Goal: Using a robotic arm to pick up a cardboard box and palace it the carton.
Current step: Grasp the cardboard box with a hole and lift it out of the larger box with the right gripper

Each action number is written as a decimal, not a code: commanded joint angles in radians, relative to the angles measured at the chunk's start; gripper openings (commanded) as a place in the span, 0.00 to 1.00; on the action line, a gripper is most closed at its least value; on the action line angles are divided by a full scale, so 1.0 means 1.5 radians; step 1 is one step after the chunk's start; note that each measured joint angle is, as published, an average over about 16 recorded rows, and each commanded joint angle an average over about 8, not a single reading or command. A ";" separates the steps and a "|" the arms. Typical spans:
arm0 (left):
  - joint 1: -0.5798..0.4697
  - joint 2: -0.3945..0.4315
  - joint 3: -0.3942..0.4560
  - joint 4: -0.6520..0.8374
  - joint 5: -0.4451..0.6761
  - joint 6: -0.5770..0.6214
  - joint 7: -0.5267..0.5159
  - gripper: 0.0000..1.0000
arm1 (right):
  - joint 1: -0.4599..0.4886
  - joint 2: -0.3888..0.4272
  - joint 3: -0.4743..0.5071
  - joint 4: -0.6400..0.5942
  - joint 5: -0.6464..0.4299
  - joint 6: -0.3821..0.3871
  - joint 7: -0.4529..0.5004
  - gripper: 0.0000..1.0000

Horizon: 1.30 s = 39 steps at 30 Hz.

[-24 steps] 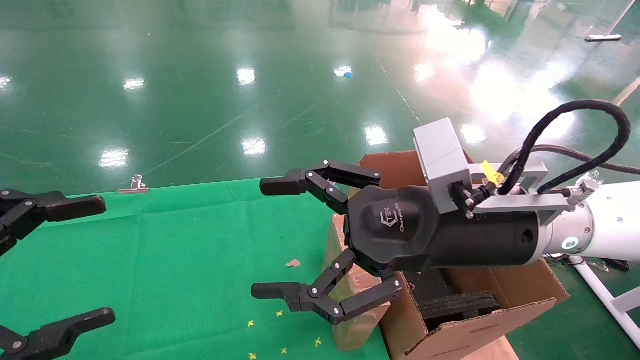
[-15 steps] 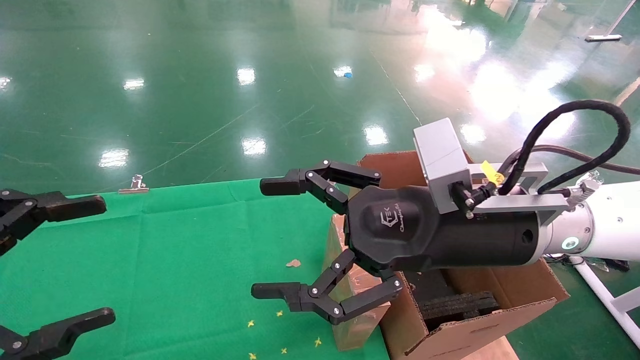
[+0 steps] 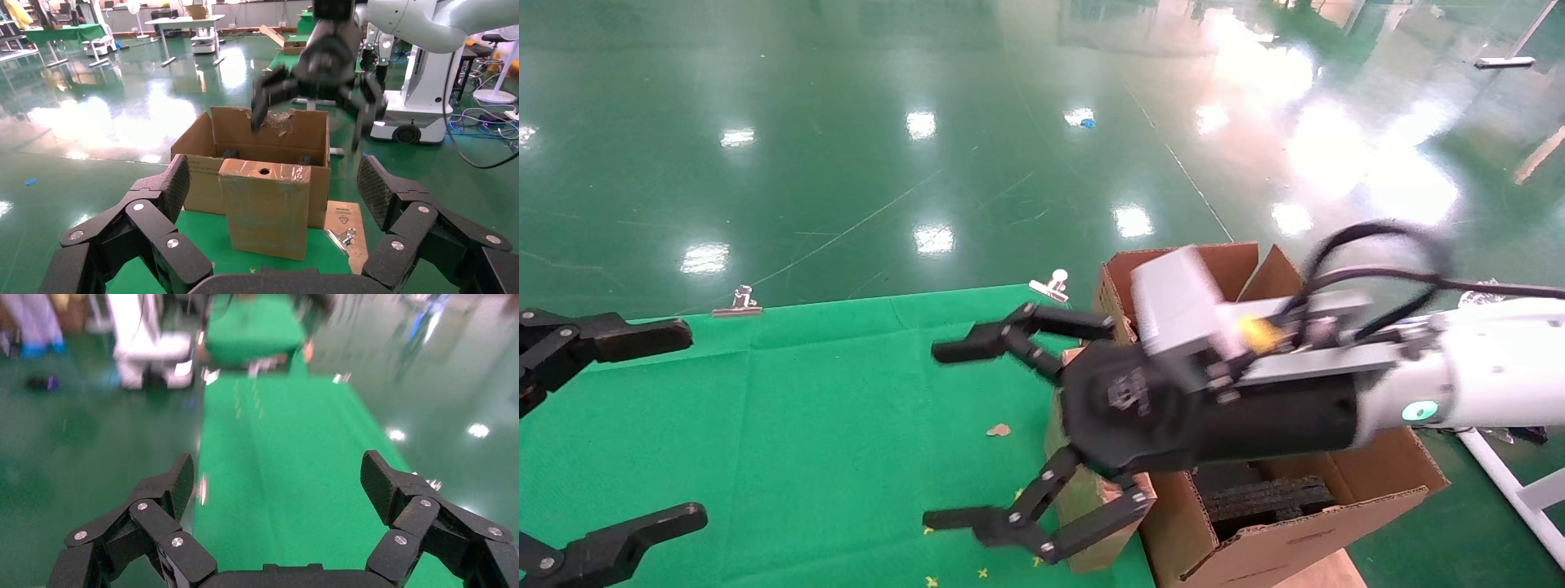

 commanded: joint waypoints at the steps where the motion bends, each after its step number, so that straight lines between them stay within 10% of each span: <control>1: 0.000 0.000 0.000 0.000 0.000 0.000 0.000 1.00 | 0.013 -0.004 -0.016 0.011 -0.035 0.000 0.008 1.00; 11: 0.000 0.000 0.001 0.000 0.000 0.000 0.000 1.00 | 0.196 -0.113 -0.221 0.016 -0.281 -0.040 0.050 1.00; 39: -0.001 -0.001 0.002 0.000 -0.001 -0.001 0.001 1.00 | 0.589 -0.146 -0.657 0.014 -0.387 -0.043 0.283 1.00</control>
